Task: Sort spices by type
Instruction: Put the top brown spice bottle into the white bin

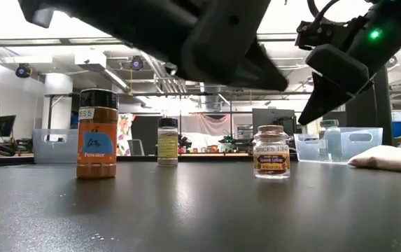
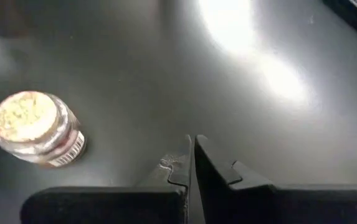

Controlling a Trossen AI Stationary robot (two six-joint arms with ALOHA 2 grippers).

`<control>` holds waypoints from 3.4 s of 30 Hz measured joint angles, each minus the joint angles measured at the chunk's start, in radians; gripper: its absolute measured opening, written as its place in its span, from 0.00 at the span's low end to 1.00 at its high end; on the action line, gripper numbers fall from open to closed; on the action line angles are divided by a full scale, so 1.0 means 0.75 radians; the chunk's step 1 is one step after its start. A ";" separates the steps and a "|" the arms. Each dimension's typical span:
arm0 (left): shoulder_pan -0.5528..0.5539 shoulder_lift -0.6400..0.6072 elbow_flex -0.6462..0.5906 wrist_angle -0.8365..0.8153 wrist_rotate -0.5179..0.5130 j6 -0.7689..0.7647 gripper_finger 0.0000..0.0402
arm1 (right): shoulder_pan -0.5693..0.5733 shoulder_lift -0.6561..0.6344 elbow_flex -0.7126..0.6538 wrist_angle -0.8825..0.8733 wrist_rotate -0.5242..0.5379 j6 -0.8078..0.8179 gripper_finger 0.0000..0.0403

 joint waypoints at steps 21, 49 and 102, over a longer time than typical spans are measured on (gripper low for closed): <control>0.060 -0.012 0.003 -0.050 0.157 0.070 0.92 | -0.030 -0.138 -0.004 -0.018 0.032 -0.091 0.03; 0.358 0.002 -0.042 -0.079 0.677 0.020 0.89 | -0.030 -0.218 -0.019 -0.050 0.048 -0.191 0.03; 0.345 0.002 -0.083 -0.090 0.727 -0.120 0.56 | -0.030 -0.214 -0.021 -0.030 0.070 -0.129 0.03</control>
